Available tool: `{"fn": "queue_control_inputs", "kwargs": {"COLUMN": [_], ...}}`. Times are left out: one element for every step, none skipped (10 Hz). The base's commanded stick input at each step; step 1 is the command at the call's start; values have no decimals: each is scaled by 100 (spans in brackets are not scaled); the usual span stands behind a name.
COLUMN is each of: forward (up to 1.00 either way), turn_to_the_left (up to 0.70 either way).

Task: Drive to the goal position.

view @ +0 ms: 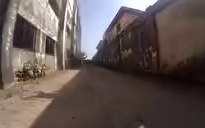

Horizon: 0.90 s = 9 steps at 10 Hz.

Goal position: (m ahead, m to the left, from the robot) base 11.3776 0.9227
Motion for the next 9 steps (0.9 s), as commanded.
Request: {"fn": "queue_control_inputs", "kwargs": {"forward": [100,100,100,100,100,100,100,100,100], "turn_to_the_left": [0,0,0,0,0,0,0,0,0]}}
